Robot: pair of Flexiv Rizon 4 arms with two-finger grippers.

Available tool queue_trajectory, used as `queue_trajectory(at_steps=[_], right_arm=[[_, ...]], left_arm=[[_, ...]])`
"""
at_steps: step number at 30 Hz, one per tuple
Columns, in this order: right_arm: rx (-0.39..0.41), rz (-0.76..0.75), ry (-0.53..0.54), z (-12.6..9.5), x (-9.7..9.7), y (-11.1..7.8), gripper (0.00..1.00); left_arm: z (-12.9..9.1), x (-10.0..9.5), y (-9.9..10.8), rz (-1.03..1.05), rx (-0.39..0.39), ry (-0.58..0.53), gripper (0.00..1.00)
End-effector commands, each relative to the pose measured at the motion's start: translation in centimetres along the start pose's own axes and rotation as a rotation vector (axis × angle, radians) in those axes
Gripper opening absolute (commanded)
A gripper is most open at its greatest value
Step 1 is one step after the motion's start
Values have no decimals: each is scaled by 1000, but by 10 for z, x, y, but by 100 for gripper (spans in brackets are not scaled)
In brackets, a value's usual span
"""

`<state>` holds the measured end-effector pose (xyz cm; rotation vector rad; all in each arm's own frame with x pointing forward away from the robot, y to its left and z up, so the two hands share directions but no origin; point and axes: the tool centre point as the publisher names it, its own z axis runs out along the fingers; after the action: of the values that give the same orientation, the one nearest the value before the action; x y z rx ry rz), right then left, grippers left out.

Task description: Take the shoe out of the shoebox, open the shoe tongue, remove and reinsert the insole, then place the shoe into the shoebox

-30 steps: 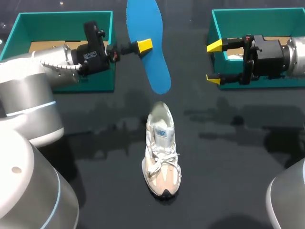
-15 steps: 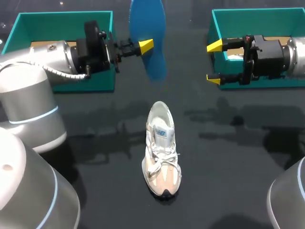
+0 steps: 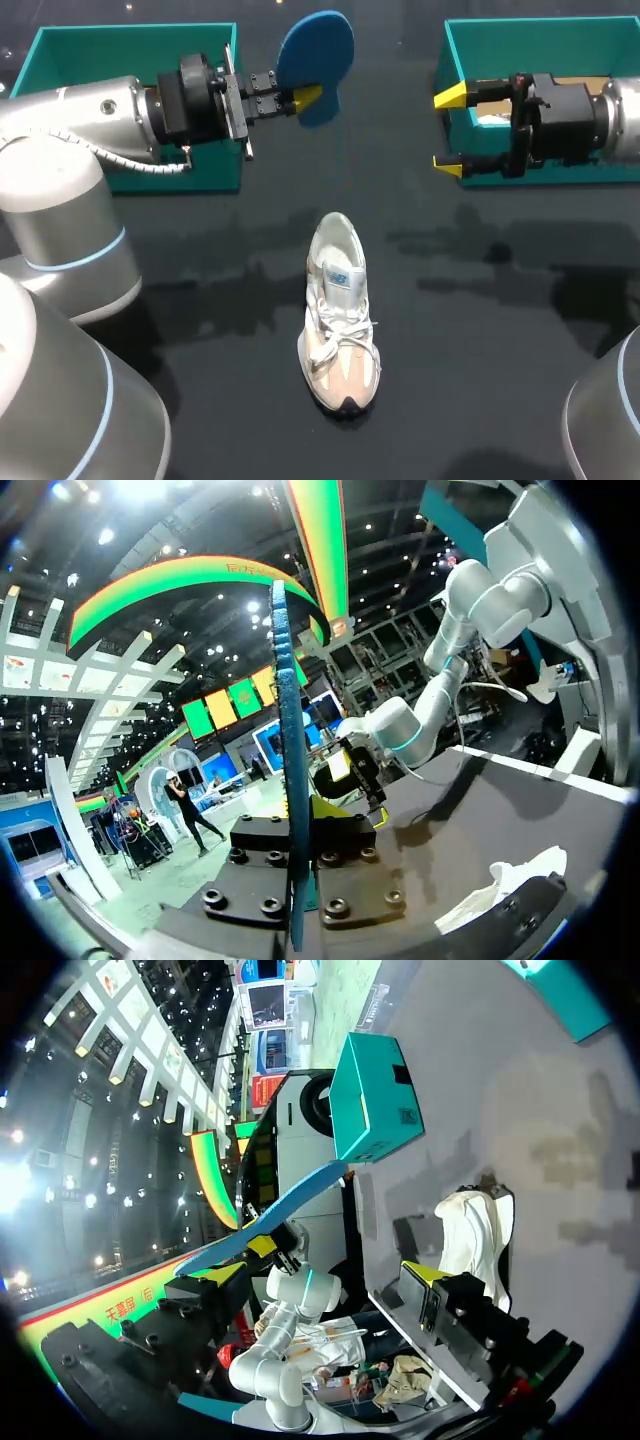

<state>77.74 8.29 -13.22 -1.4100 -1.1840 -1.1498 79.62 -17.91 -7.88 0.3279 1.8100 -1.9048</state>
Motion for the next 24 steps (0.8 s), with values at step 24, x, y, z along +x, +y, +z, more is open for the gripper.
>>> queue_trajectory(at_steps=[24], right_arm=[[-1, 0, -2, 2, 0, 0, 100]], left_arm=[[-7, 3, 36, 635, 130, 149, 0]])
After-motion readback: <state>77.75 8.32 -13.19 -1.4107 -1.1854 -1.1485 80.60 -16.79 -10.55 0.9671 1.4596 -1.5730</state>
